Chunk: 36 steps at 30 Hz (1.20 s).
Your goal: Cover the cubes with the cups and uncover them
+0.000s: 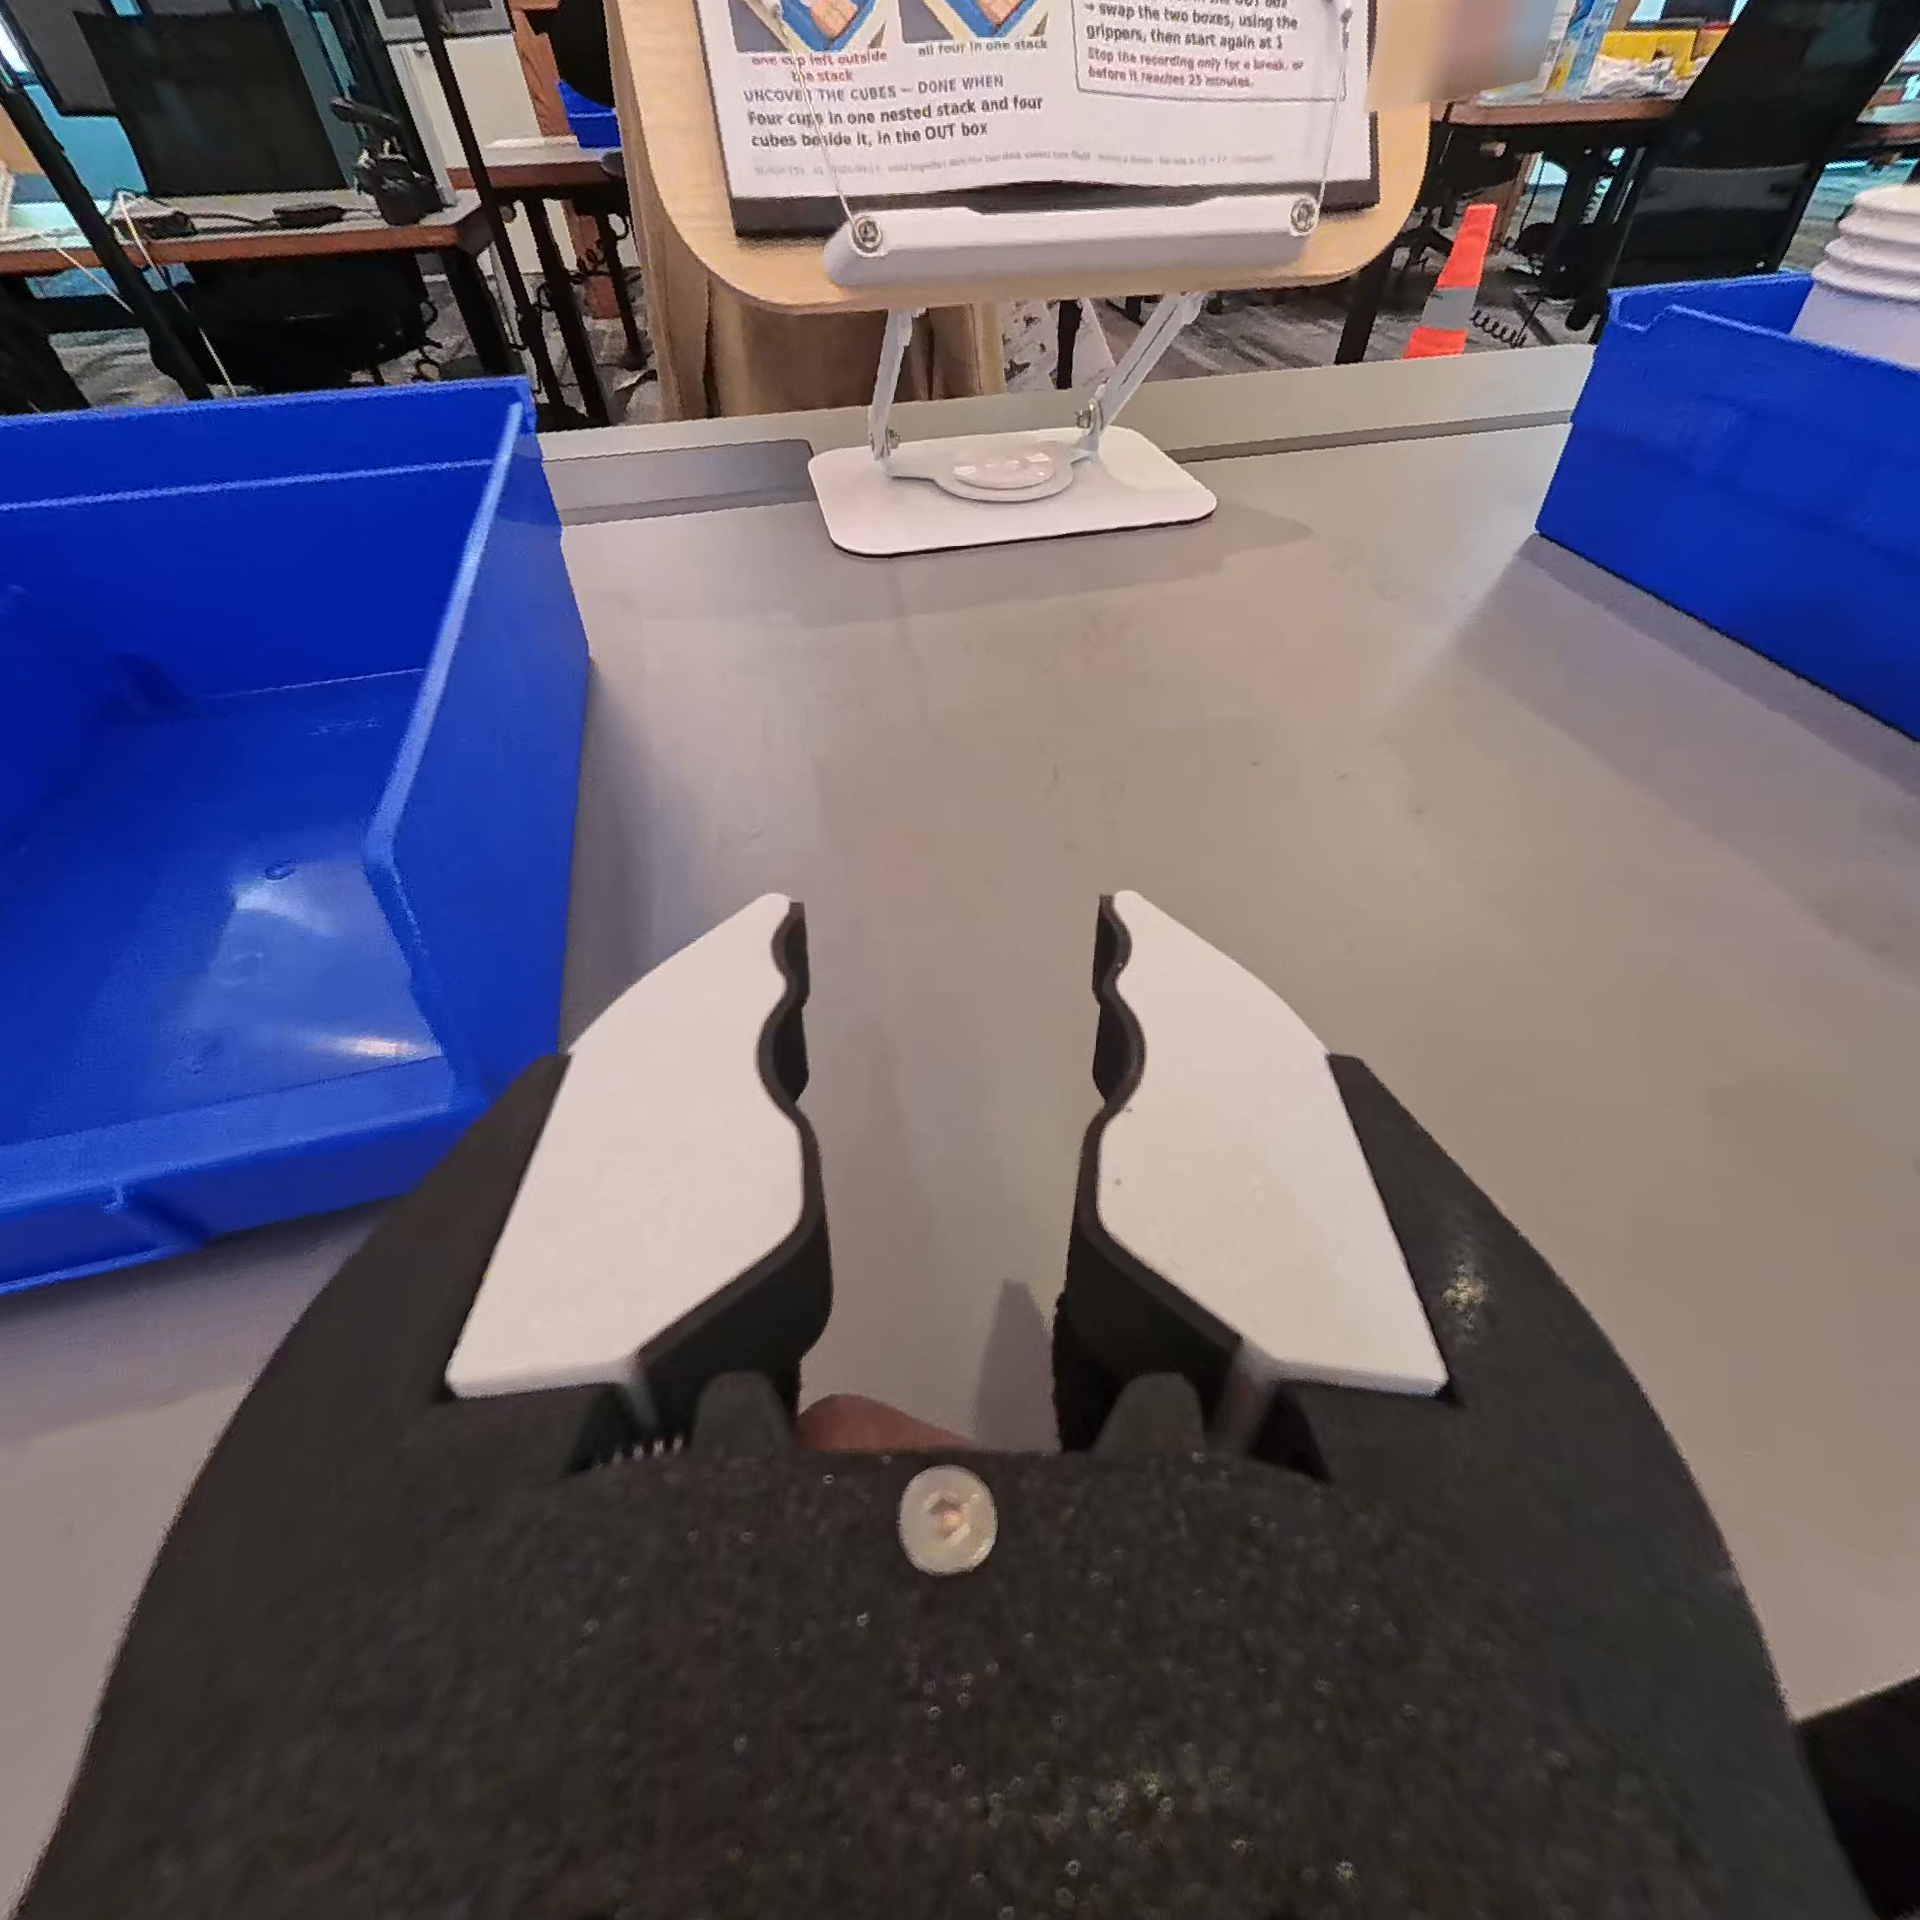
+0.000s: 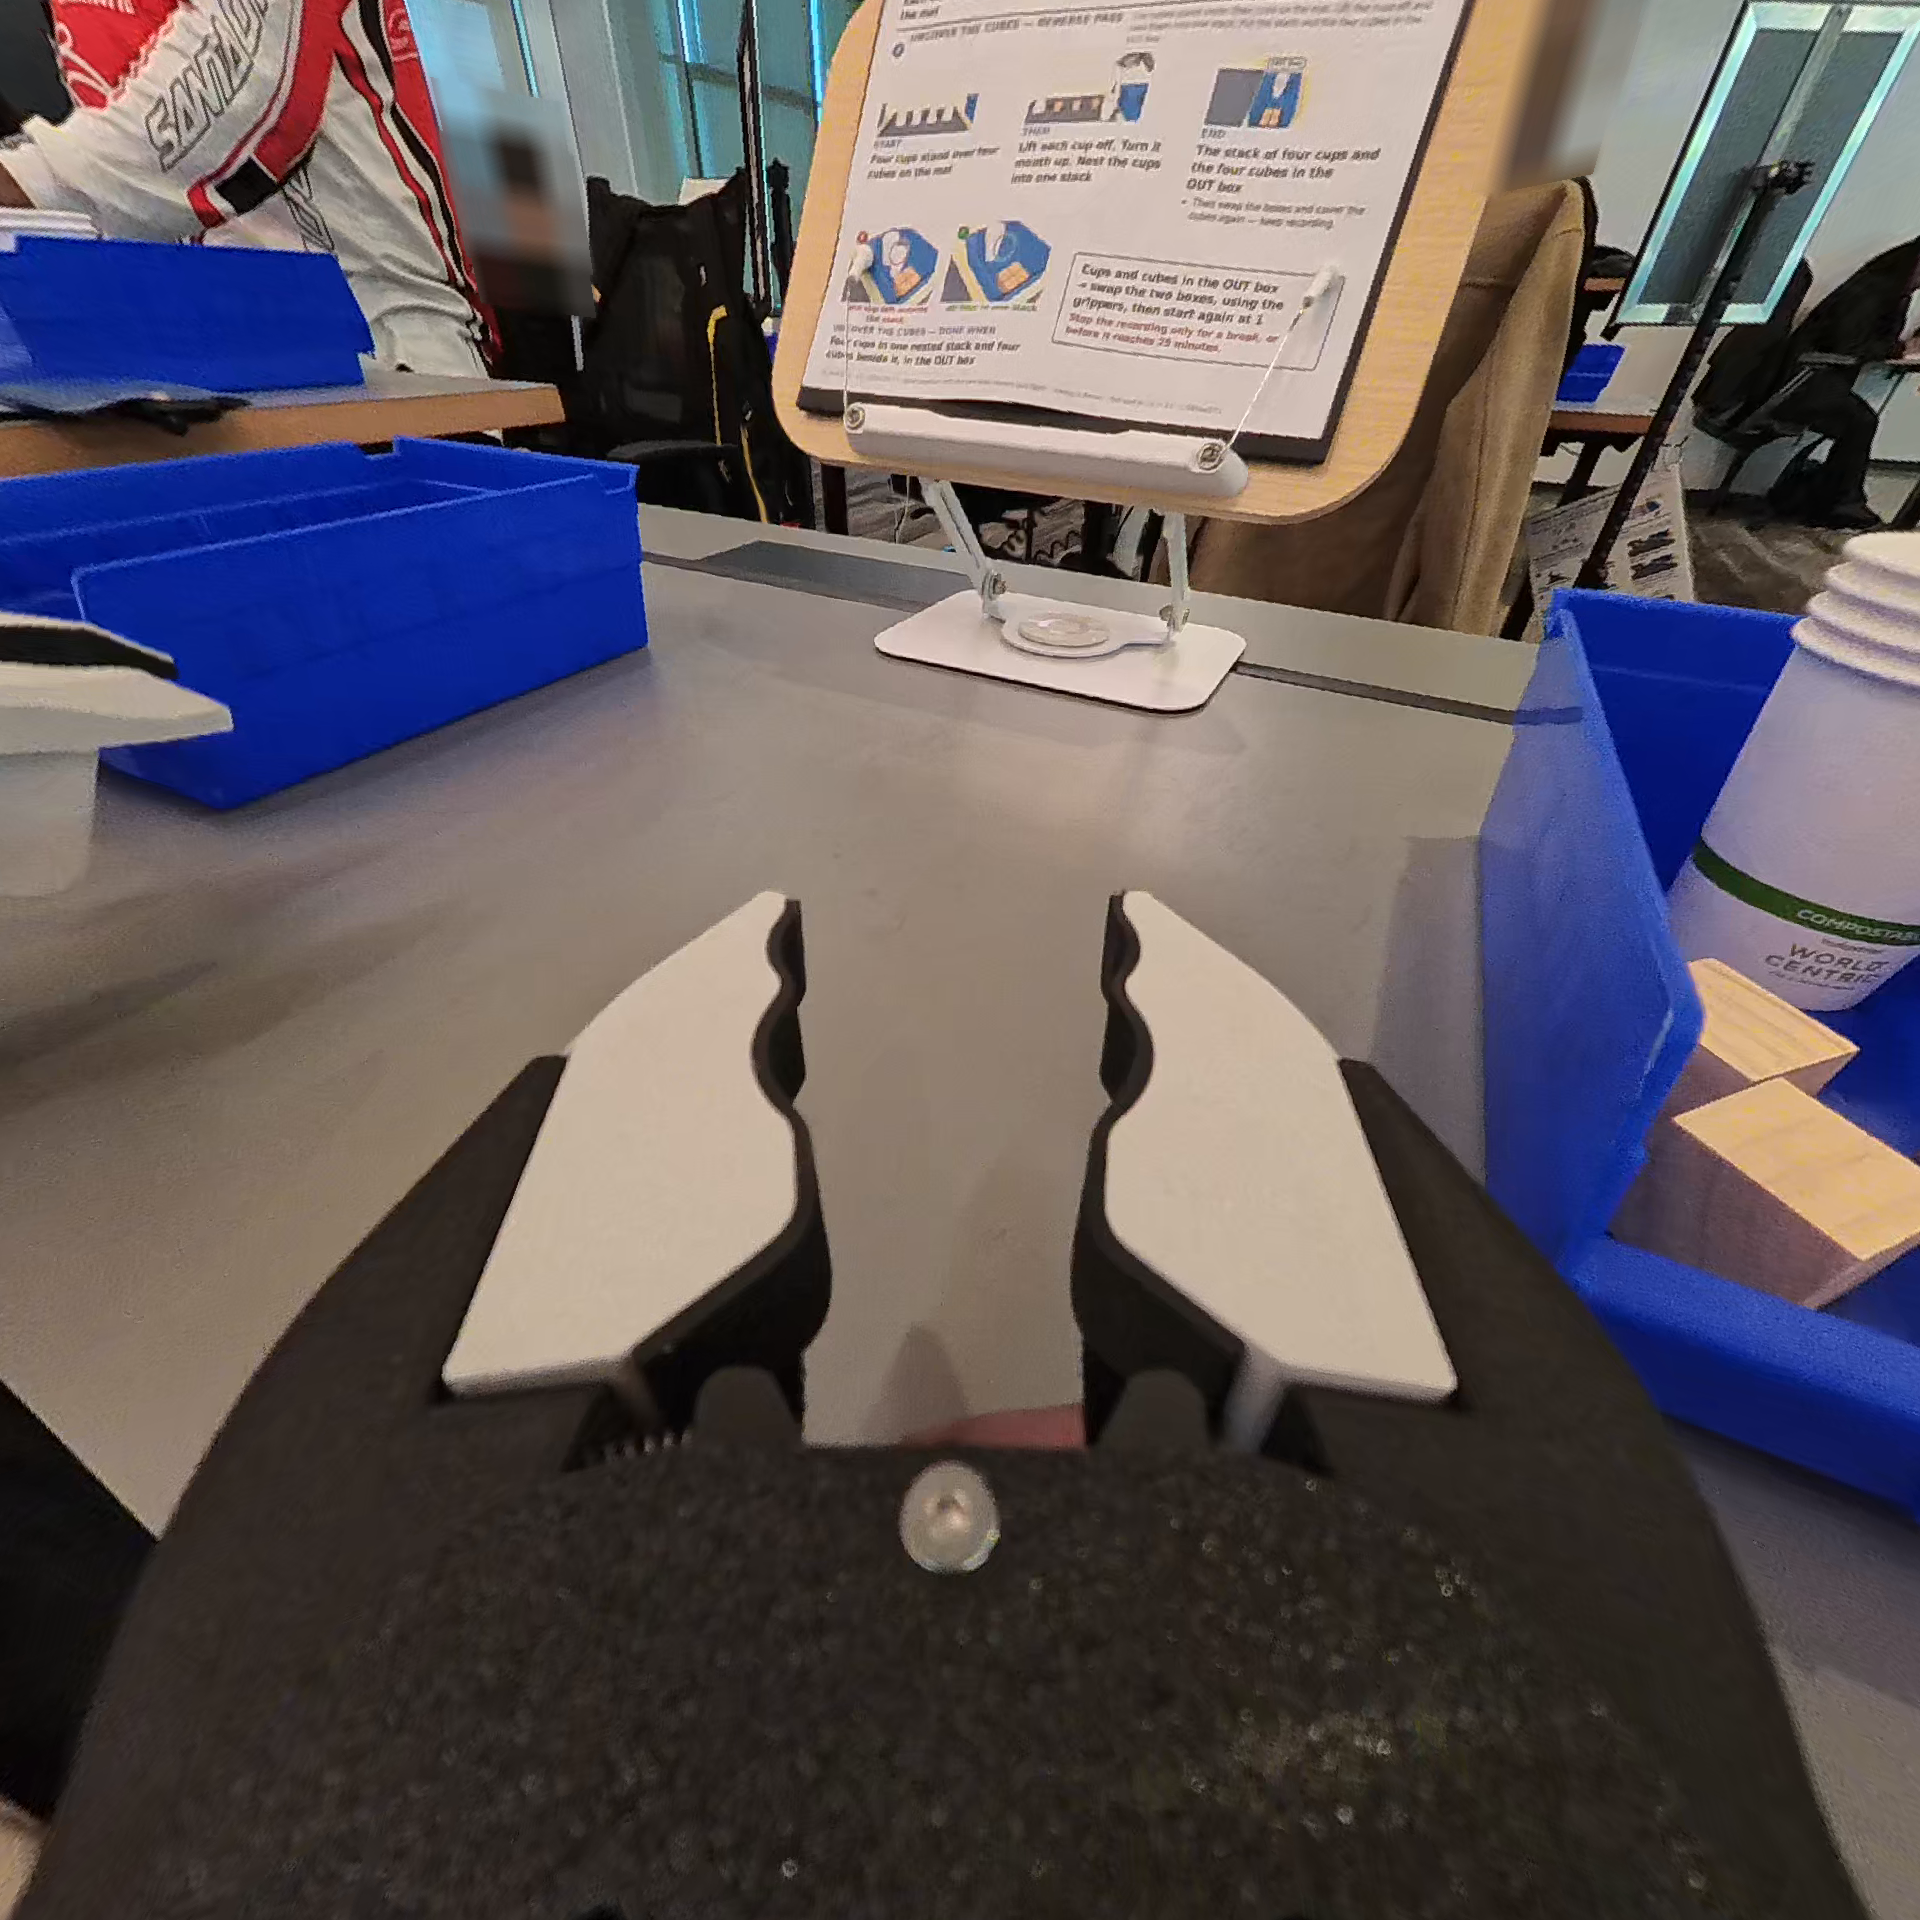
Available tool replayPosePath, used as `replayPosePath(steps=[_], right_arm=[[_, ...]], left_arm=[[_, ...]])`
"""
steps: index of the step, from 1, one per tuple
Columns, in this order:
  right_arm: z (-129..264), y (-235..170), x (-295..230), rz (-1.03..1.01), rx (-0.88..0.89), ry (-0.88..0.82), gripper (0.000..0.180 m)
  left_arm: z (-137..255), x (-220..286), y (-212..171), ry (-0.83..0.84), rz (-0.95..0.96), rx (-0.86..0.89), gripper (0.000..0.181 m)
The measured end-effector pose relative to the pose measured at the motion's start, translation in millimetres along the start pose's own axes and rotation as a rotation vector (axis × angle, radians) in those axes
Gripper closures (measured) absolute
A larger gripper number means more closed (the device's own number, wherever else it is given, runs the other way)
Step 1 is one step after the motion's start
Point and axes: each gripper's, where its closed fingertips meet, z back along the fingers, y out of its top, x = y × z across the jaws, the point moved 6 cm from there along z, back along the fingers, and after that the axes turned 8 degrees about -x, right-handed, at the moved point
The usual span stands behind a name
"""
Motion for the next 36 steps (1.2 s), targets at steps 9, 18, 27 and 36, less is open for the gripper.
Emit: replayPosePath(steps=[9,18,27,36], right_arm=[[32.6,21.1,38.7,-0.035,0.102,-0.146,0.123],[10.5,-12.0,69.1,-0.181,-0.156,-0.238,0.107],[19.0,18.5,53.0,-0.164,-0.003,-0.067,0.109],[101.1,-12.7,177.5,-0.298,-0.003,-0.644,0.114]], left_arm=[[-7.1,6.5,-3.0,-0.051,-0.01,-0.03,0.128],[-6.0,9.6,-4.8,-0.097,0.0,-0.053,0.128],[-21.4,51.4,2.9,-0.19,-0.084,-0.106,0.124],[-90.6,222.2,50.6,-0.492,-0.031,-0.175,0.12]])
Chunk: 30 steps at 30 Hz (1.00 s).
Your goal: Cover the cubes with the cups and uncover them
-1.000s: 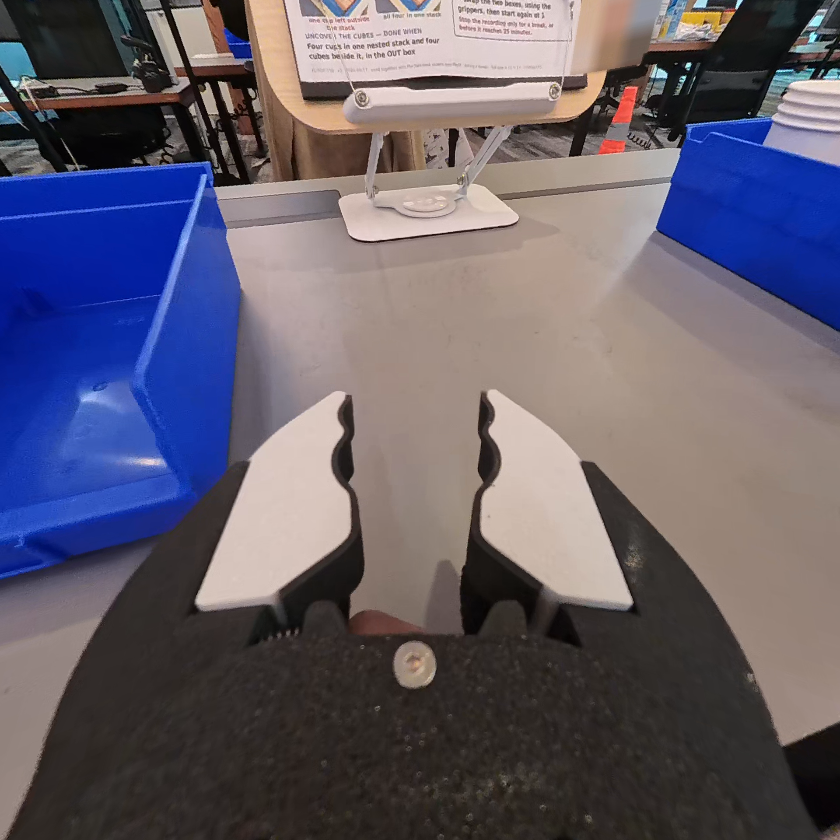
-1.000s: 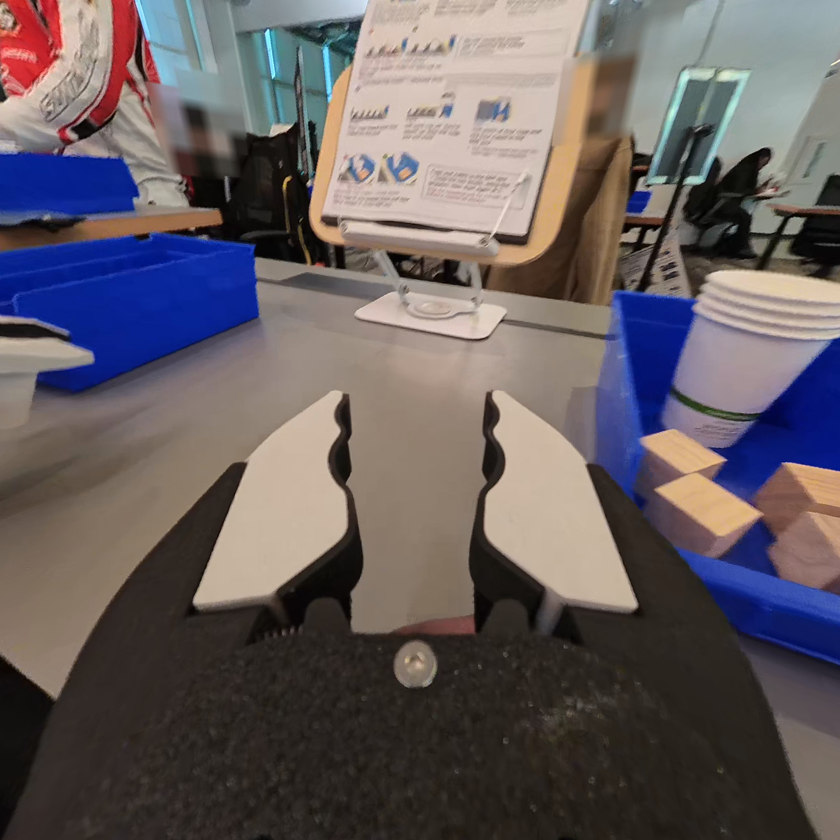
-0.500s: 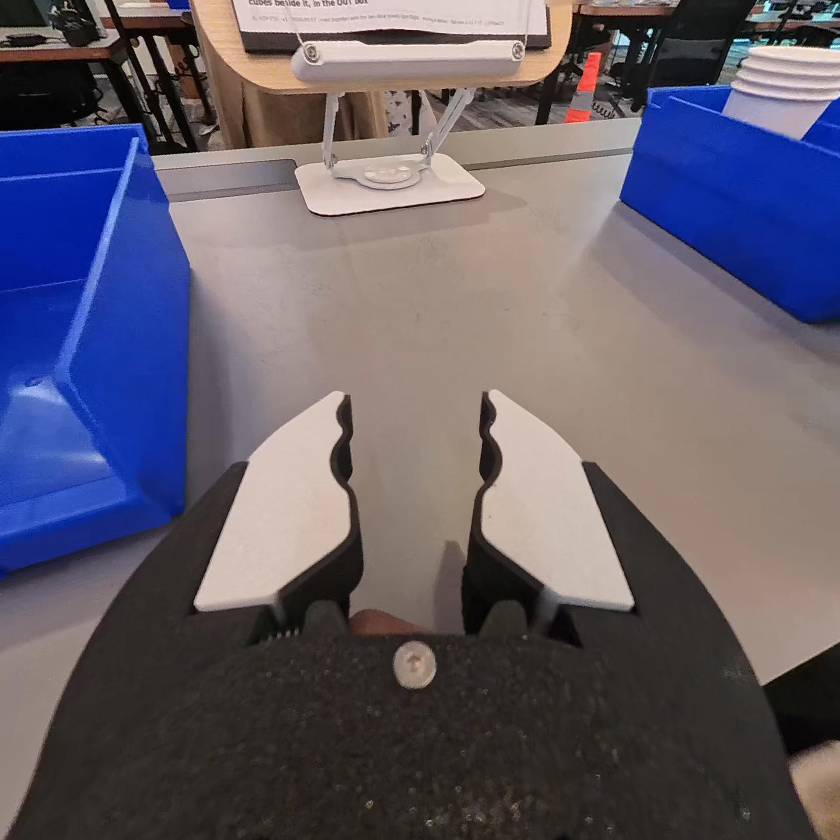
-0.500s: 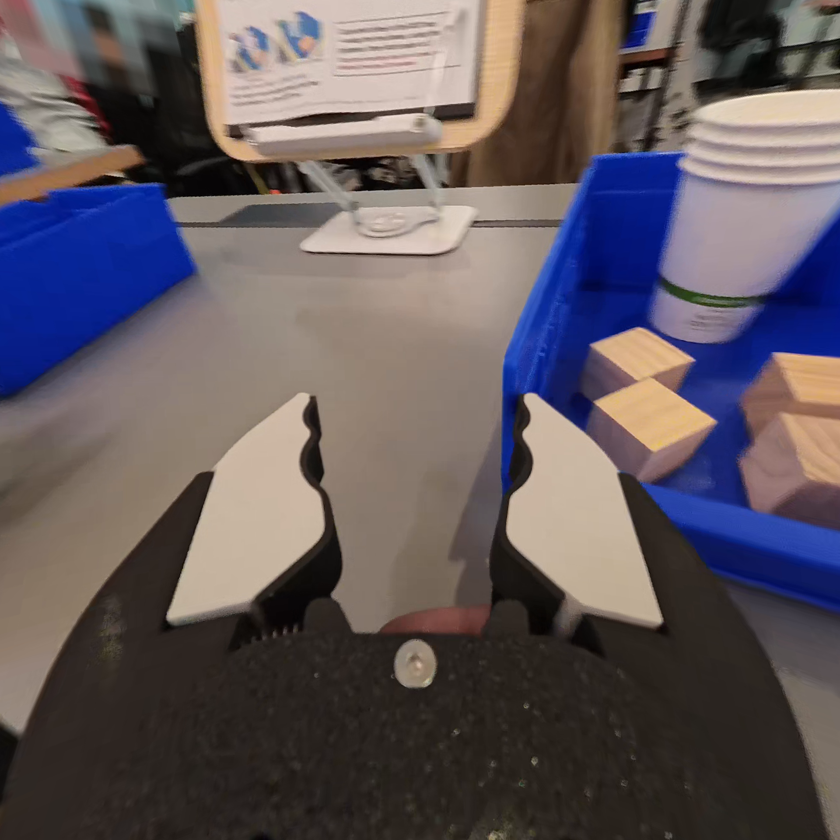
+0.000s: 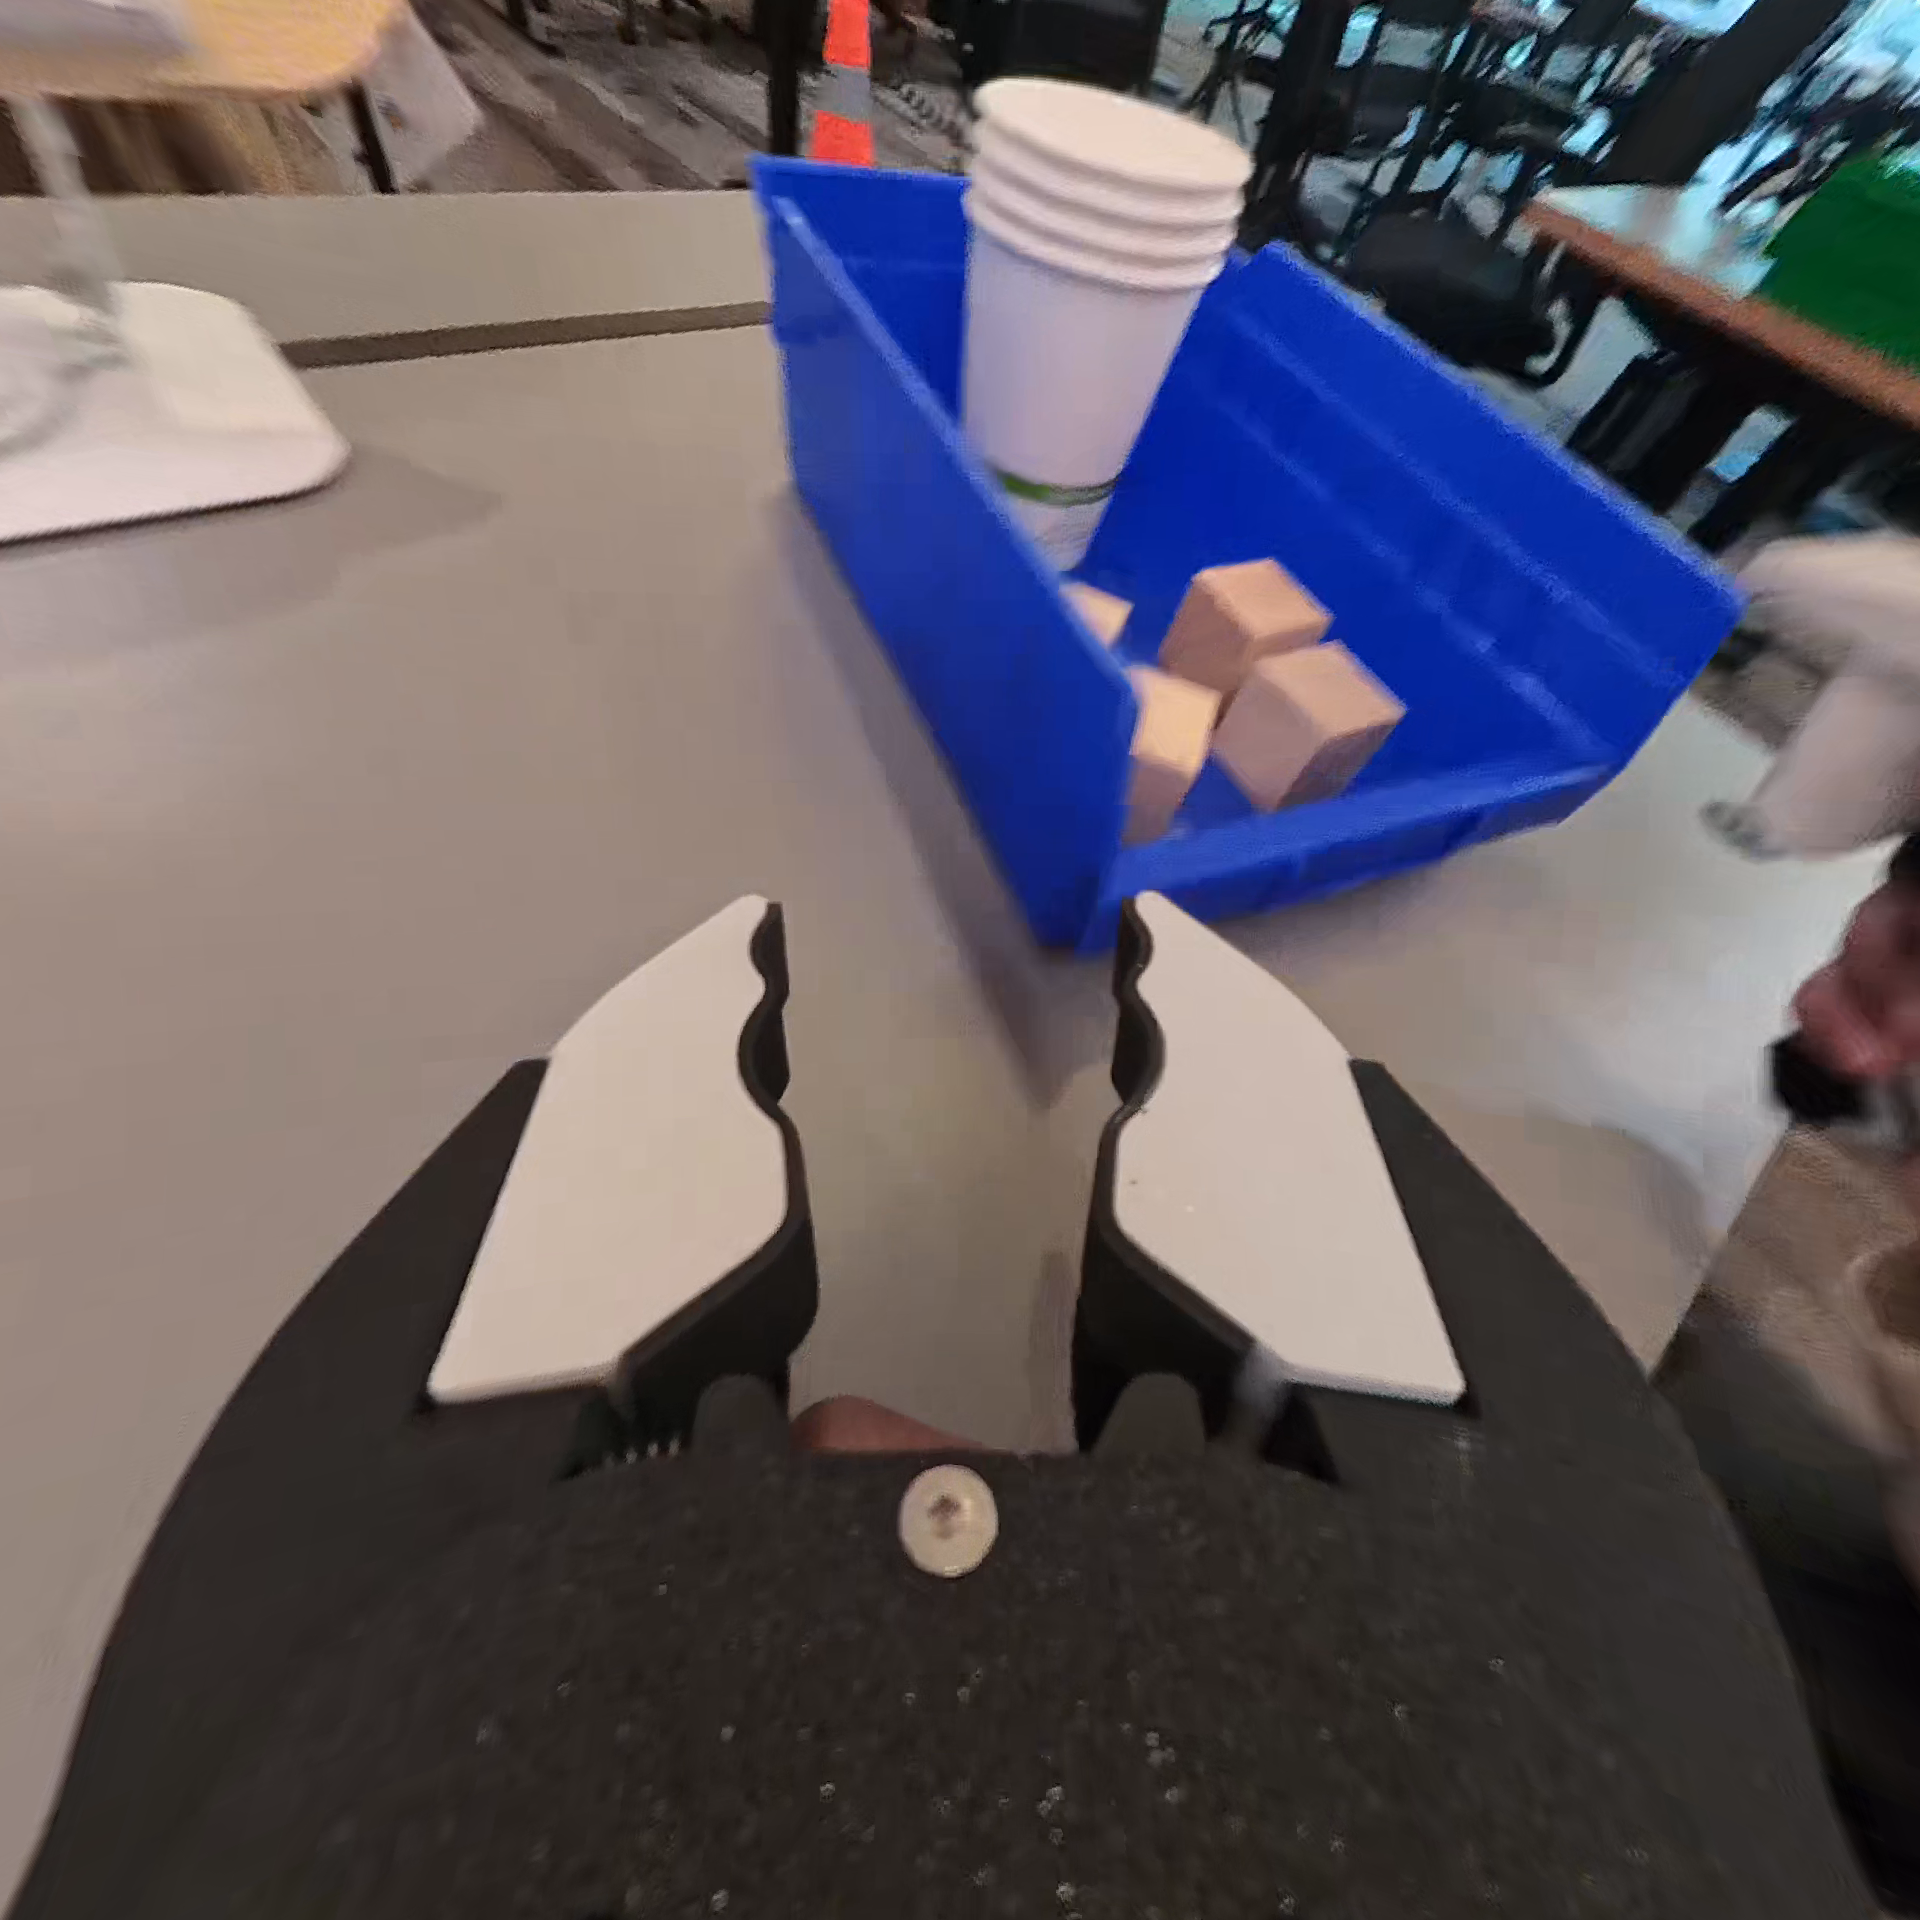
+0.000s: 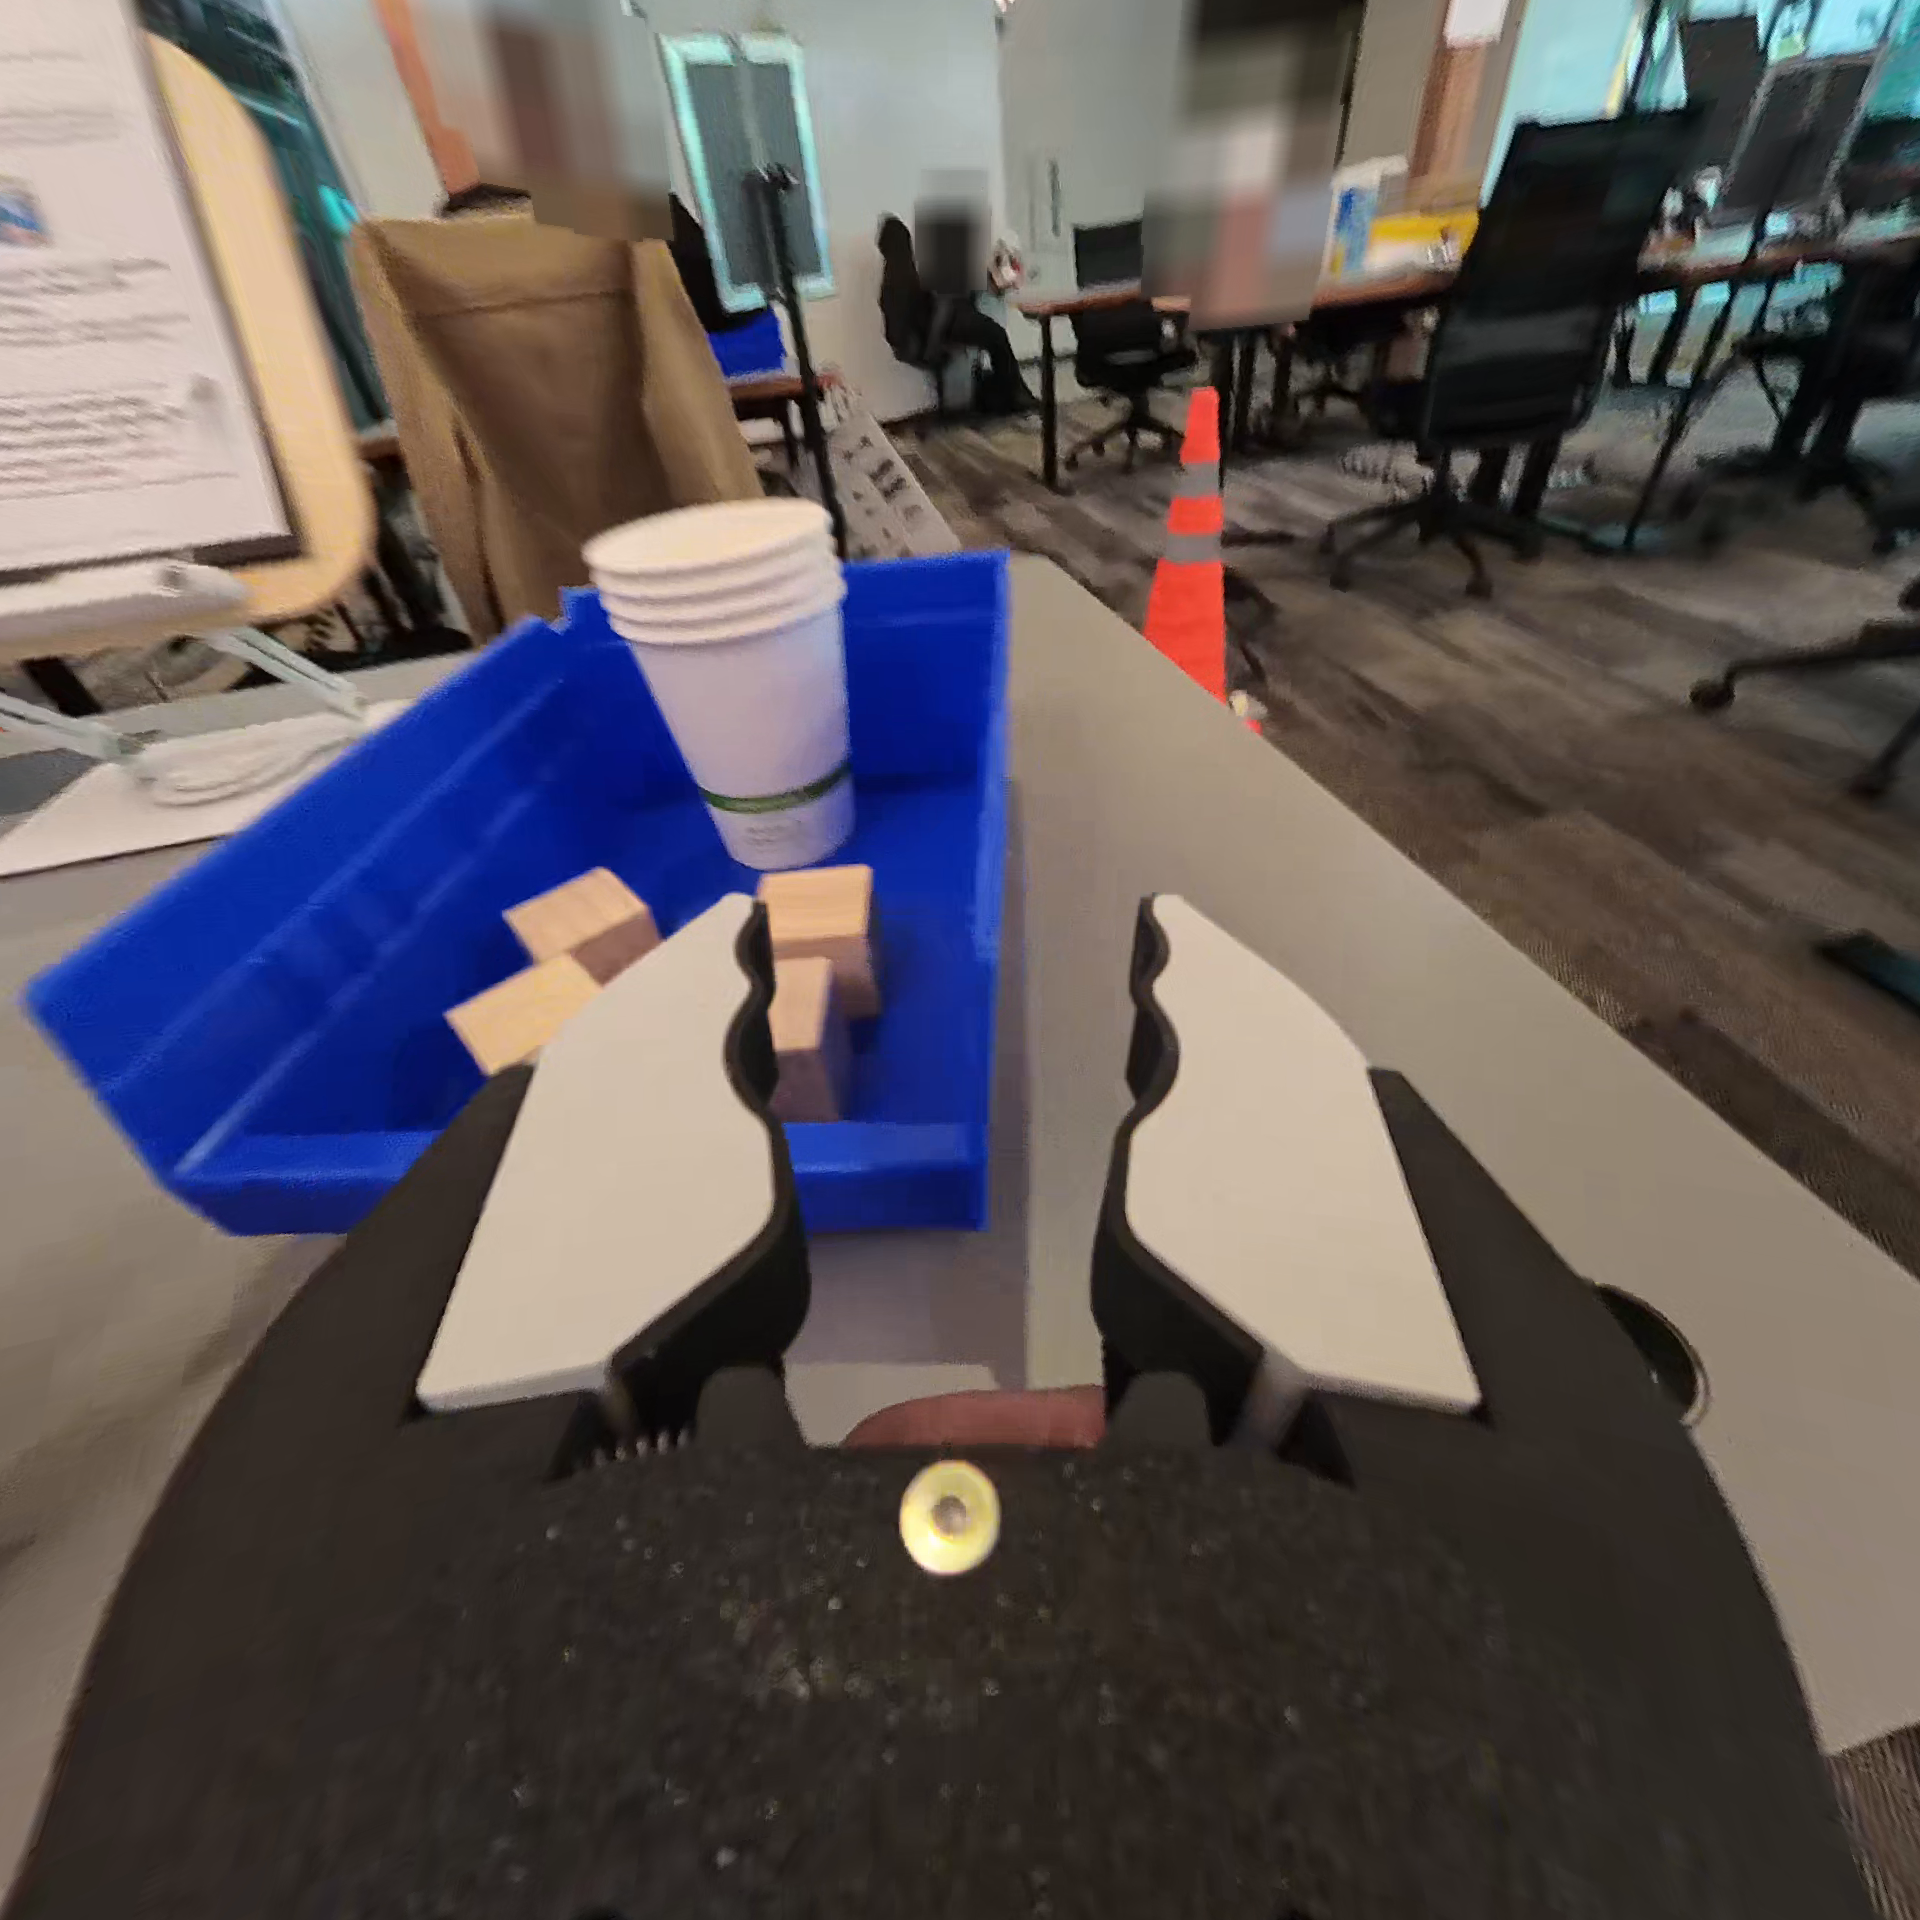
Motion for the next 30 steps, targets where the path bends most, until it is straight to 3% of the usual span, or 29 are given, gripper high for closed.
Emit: replayPosePath(steps=[3,6,8,11,13,15,22,30], right_arm=[[-18.5,-11.6,8.1,-0.037,-0.074,0.026,0.116],[-38.4,-17.7,1.8,-0.039,-0.129,0.071,0.137],[-51.2,-22.4,-3.0,-0.044,-0.196,0.09,0.151],[-53.3,-19.9,1.2,-0.092,-0.204,0.043,0.156],[-45.4,-17.7,4.5,-0.101,-0.177,0.037,0.175],[-38.8,-19.4,-0.8,-0.093,-0.179,0.012,0.177],[-12.9,-10.4,-65.4,-0.059,-0.119,0.137,0.176],[-3.2,-35.6,-223.7,0.051,-0.17,0.357,0.175]], left_arm=[[-42.1,28.4,17.4,0.003,0.029,-0.01,0.119],[-72.1,42.6,24.9,0.076,0.014,-0.037,0.12],[-84.6,43.4,28.7,0.169,-0.024,-0.053,0.139],[-87.6,37.6,33.3,0.245,0.017,-0.074,0.169],[-84.9,30.9,33.3,0.237,0.066,-0.061,0.176],[-78.8,31.2,29.7,0.238,0.06,-0.059,0.177],[-6.7,1.0,16.4,0.318,0.034,0.008,0.176],[109.0,-112.9,-17.3,0.5,0.11,0.004,0.177]])
